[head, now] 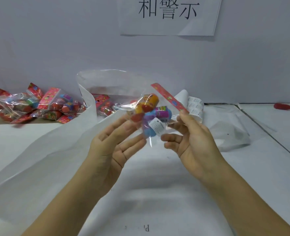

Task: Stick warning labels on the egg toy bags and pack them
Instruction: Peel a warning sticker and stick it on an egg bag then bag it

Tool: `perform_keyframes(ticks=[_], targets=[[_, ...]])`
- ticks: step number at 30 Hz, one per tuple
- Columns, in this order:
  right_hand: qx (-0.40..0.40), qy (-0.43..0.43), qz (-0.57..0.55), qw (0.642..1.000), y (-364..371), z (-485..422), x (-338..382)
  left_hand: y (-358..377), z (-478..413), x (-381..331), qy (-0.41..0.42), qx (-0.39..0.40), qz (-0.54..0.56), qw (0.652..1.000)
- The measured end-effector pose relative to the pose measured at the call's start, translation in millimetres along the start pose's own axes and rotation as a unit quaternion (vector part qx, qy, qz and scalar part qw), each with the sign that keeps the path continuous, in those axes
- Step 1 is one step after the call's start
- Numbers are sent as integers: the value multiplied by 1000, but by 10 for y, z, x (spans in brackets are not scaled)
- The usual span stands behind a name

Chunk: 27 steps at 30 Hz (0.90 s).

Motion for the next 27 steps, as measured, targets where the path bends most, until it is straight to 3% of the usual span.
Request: perform_keyframes(ticks=[8,13,18,23,27], targets=[[24,-10,144,989,-58,-43,-6,38,22,41,11,-55,-5,998],[32,-30,125,991,-43,-42,-37,10,27,65,21,-80,-23,996],[41,-46,121,991,-26,-41,-28,10,20,92,28,-56,-24,998],[66,-48,135,987,7,-16,-124,42,44,151,6,-48,-140,989],[74,-51,140,986,29,-13,-161,29,42,143,21,-51,-159,986]])
Point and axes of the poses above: each hand's wrist, its own z-axis away from the middle knuckle, its own y-axis out of the palm, x = y × z, the point moved 2 cm from there along -z, towards the middle knuckle, and after that the axes turned 15 degrees about x, right-handed, at the moved point
